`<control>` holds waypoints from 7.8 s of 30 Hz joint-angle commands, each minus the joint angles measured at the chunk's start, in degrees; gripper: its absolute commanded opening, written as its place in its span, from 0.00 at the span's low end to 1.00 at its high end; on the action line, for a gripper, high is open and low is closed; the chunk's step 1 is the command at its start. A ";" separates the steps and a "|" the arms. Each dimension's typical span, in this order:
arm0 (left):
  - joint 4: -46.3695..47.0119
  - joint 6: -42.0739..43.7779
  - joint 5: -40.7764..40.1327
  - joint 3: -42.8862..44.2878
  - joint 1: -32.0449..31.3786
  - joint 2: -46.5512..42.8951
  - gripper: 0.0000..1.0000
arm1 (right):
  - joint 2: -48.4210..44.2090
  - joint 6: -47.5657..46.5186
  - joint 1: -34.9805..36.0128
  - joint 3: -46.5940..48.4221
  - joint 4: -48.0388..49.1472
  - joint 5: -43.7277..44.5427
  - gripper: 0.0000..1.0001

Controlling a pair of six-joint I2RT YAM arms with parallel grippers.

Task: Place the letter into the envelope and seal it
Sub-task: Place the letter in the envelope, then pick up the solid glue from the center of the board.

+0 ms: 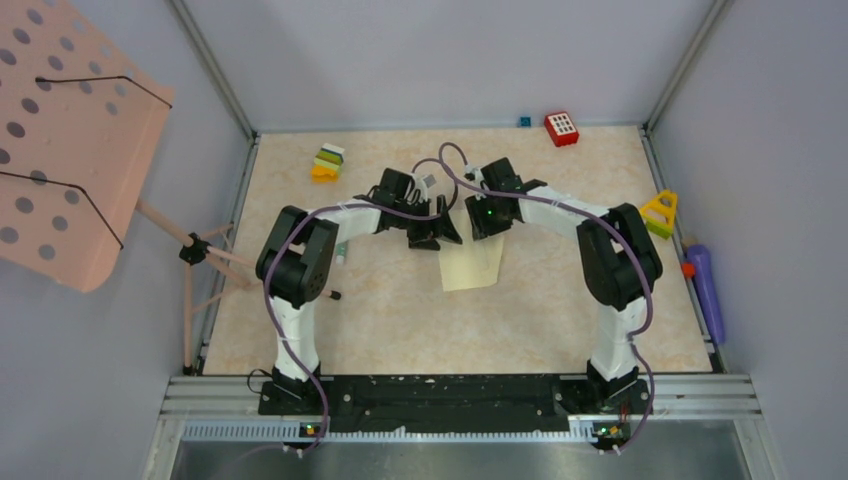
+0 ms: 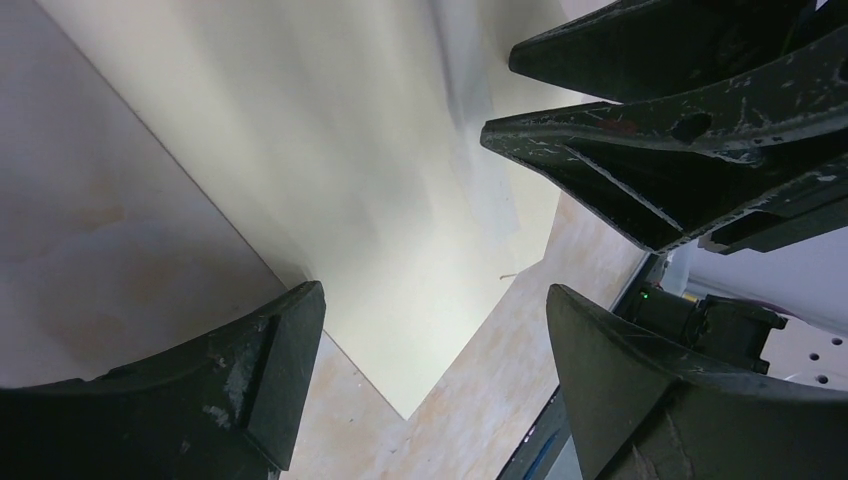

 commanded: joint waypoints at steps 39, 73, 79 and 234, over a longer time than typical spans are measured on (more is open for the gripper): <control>-1.83 2.45 -4.68 -0.97 1.71 -1.10 0.90 | 3.50 3.55 0.60 2.04 1.27 -3.46 0.40; -2.01 1.75 -4.63 -0.40 0.55 -1.04 0.89 | 4.43 8.49 0.60 2.25 2.29 -9.87 0.41; -1.92 1.67 -4.42 -0.40 0.52 -1.15 0.89 | 4.10 8.97 0.60 1.57 4.26 -11.13 0.41; -33.85 39.66 -42.00 0.56 17.42 -18.74 0.97 | -39.36 -5.76 -11.79 -22.68 16.34 -35.89 0.60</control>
